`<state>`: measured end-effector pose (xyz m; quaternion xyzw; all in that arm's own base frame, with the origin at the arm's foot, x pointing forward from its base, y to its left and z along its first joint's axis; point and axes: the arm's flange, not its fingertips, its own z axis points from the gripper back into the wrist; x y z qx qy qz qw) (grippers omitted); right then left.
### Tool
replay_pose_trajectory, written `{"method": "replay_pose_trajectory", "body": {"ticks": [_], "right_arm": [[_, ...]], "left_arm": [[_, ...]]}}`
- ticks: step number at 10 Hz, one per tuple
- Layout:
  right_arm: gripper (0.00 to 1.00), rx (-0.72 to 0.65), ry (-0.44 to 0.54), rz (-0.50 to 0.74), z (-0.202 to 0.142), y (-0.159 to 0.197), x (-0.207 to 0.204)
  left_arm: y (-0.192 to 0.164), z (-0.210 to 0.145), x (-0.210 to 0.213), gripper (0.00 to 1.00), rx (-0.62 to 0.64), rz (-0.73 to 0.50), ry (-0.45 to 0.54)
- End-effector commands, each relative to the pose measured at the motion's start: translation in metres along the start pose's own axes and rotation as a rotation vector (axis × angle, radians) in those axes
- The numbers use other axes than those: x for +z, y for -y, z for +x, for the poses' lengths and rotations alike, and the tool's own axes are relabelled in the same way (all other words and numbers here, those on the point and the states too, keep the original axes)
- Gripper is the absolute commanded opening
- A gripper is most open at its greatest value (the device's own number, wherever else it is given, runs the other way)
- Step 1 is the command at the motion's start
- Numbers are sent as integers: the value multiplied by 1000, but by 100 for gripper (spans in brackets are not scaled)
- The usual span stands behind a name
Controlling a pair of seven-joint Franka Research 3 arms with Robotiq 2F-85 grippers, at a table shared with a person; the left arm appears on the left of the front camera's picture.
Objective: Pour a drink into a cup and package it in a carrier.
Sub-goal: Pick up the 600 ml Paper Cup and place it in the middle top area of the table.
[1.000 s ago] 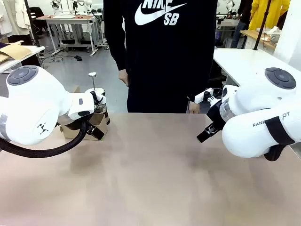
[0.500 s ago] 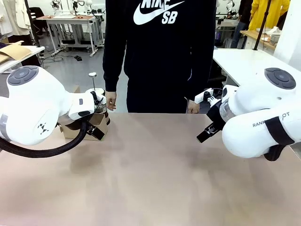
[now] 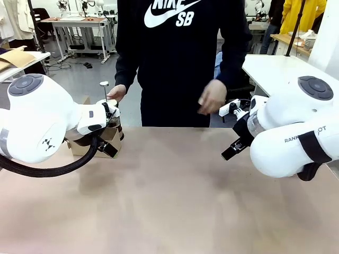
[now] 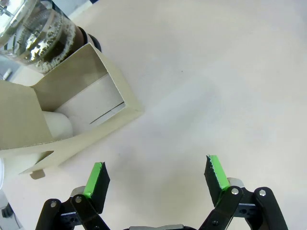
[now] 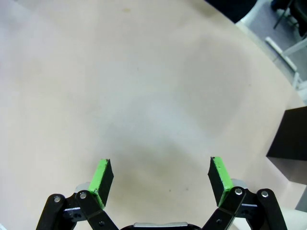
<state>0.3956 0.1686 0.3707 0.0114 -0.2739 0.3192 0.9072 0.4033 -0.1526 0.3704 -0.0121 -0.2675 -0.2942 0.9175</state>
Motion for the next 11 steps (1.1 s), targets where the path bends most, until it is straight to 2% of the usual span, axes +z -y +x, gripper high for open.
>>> {"method": "replay_pose_trajectory", "body": {"ticks": [1, 2, 4, 7, 9, 11], "right_arm": [[100, -1, 0, 0, 0, 0, 0], [100, 0, 0, 0, 0, 0, 0], [100, -27, 29, 25, 37, 18, 42], [100, 11, 60, 120, 80, 72, 130], [100, 56, 107, 230, 70, 134, 182], [100, 130, 212, 366, 31, 204, 215]], "left_arm": [[0, 0, 0, 100, 1, 0, 0], [0, 0, 0, 100, 1, 0, 0], [0, 0, 0, 100, 1, 0, 0], [0, 0, 0, 100, 1, 0, 0], [0, 0, 0, 100, 1, 0, 0], [0, 0, 0, 100, 1, 0, 0]]}}
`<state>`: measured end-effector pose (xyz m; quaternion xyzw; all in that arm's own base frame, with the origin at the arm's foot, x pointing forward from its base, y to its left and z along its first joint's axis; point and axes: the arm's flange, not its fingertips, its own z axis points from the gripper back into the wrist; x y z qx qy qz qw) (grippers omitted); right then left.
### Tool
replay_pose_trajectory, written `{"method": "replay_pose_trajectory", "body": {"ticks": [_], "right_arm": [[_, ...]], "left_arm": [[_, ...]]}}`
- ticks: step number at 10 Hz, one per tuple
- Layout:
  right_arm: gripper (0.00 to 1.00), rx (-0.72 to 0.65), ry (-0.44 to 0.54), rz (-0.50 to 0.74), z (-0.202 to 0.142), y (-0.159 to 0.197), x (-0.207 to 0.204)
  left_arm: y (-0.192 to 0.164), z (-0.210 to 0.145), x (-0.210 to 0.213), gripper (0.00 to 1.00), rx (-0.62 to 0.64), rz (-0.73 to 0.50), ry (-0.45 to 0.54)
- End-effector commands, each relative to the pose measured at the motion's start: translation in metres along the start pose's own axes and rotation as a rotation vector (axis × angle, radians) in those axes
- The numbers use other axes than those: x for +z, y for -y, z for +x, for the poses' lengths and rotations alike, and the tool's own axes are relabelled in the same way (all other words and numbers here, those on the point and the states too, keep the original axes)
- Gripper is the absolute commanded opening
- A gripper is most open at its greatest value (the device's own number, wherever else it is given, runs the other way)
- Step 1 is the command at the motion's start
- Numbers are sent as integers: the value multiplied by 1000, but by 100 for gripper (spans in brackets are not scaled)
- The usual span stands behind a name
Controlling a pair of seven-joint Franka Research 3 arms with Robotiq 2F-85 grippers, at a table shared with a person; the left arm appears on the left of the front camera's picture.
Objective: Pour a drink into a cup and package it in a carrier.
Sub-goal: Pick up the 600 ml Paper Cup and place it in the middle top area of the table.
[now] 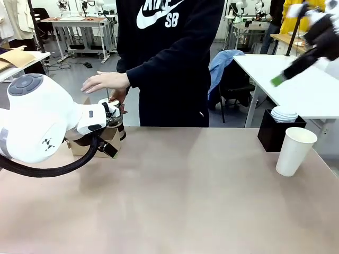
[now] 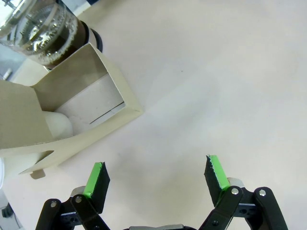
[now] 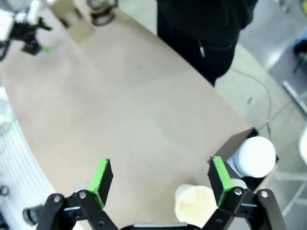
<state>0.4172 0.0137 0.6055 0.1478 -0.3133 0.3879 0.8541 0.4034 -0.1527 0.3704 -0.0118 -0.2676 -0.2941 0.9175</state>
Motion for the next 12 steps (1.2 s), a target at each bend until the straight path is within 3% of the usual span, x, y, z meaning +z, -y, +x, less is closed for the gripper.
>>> {"method": "replay_pose_trajectory", "body": {"ticks": [1, 2, 4, 6, 7, 8, 12], "right_arm": [[100, 74, 85, 132, -44, 57, 21], [100, 75, 131, 153, -76, 84, 28], [100, 129, 333, 277, -152, 127, 17], [100, 103, 405, 334, -207, 148, -5], [100, 112, 438, 341, -220, 149, -9], [100, 106, 394, 246, -202, 126, 16], [100, 106, 394, 246, -202, 126, 16]], "left_arm": [[0, 0, 0, 100, 1, 0, 0], [0, 0, 0, 100, 1, 0, 0], [0, 0, 0, 100, 1, 0, 0], [0, 0, 0, 100, 1, 0, 0], [0, 0, 0, 100, 1, 0, 0], [0, 0, 0, 100, 1, 0, 0], [0, 0, 0, 100, 1, 0, 0]]}}
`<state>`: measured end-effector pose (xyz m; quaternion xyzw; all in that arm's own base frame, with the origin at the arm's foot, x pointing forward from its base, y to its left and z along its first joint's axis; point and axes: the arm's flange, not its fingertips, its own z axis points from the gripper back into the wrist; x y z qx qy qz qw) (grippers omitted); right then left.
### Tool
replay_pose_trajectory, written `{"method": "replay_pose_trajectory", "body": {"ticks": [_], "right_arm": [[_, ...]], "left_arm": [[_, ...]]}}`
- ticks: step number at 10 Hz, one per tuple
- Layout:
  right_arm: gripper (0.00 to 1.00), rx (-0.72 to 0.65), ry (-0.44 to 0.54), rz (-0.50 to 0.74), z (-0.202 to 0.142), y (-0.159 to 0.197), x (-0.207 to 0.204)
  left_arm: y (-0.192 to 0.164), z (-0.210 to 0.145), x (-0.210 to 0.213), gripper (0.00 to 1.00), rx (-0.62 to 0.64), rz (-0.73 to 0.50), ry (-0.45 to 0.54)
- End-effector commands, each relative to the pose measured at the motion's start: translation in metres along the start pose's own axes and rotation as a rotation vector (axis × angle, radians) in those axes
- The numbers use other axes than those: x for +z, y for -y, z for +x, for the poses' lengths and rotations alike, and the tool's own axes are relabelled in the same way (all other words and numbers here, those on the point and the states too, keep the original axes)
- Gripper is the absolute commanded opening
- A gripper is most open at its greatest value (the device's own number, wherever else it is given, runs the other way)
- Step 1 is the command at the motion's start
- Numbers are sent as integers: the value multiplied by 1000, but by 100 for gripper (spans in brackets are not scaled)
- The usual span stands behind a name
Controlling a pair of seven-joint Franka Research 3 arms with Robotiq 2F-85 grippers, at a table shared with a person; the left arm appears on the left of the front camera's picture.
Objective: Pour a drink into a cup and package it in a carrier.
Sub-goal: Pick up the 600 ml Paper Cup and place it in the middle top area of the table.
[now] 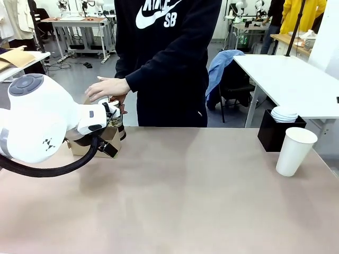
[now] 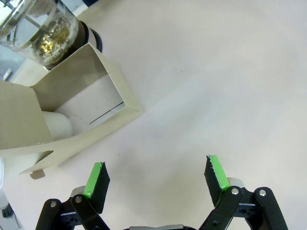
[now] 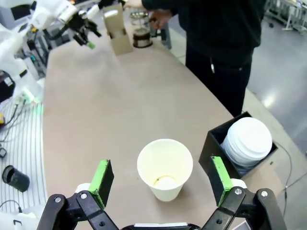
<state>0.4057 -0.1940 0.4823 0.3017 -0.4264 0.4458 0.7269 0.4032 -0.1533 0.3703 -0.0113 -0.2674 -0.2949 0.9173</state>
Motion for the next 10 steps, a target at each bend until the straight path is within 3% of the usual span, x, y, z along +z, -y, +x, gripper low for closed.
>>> {"method": "replay_pose_trajectory", "body": {"ticks": [1, 5, 7, 10], "right_arm": [[100, -8, 7, 6, -5, 2, -2], [100, 38, 279, 12, -119, 12, -14], [100, 40, 345, 20, -155, 12, -33], [100, 48, 364, 78, -186, 13, -58]], "left_arm": [[-1, 0, 0, 100, 2, -1, 0], [-1, 0, 0, 100, 2, -1, 0], [-1, 0, 0, 100, 2, -1, 0], [-1, 0, 0, 100, 2, -1, 0]]}}
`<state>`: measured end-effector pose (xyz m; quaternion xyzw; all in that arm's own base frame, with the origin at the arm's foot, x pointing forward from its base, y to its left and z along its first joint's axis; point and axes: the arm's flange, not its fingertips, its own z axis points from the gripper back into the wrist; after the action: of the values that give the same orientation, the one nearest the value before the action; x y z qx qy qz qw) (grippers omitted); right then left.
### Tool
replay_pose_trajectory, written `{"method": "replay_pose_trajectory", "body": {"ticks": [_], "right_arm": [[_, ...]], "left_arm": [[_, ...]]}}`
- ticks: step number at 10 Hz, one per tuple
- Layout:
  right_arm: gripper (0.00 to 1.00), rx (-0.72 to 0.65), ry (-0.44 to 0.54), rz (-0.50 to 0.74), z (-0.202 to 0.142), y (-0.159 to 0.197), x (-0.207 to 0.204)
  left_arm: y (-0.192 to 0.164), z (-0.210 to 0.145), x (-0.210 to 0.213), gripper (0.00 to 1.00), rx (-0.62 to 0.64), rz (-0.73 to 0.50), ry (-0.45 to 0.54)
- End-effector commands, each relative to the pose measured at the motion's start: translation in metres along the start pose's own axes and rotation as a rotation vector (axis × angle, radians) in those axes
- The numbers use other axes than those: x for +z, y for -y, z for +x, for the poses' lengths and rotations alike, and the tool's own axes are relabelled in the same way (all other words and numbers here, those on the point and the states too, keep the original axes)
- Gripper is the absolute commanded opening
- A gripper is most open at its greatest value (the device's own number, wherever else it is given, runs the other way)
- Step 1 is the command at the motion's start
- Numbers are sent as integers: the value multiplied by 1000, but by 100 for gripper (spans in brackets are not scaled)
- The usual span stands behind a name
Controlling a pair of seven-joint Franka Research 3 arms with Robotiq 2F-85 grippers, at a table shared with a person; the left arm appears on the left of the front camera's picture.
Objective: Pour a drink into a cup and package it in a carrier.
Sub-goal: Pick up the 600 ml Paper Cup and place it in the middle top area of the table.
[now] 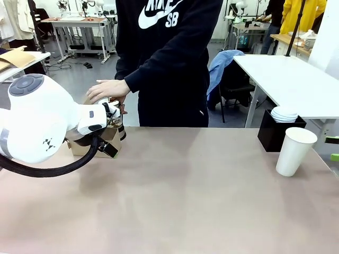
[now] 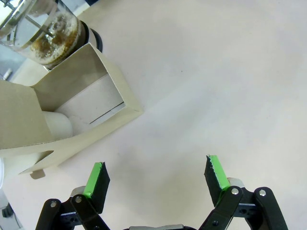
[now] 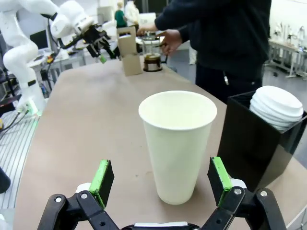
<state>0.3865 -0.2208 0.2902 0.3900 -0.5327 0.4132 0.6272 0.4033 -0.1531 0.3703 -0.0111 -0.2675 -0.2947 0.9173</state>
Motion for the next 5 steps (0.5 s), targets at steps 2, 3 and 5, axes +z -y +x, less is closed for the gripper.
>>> {"method": "replay_pose_trajectory", "body": {"ticks": [2, 3, 5], "right_arm": [[100, 20, 25, 25, -11, 9, -20], [100, 14, 48, 13, -10, 10, -26], [100, -18, 20, 37, -13, 5, -22]], "left_arm": [[-1, 0, 0, 100, 2, -1, 0], [-1, 0, 0, 100, 2, -1, 0], [-1, 0, 0, 100, 2, -1, 0]]}}
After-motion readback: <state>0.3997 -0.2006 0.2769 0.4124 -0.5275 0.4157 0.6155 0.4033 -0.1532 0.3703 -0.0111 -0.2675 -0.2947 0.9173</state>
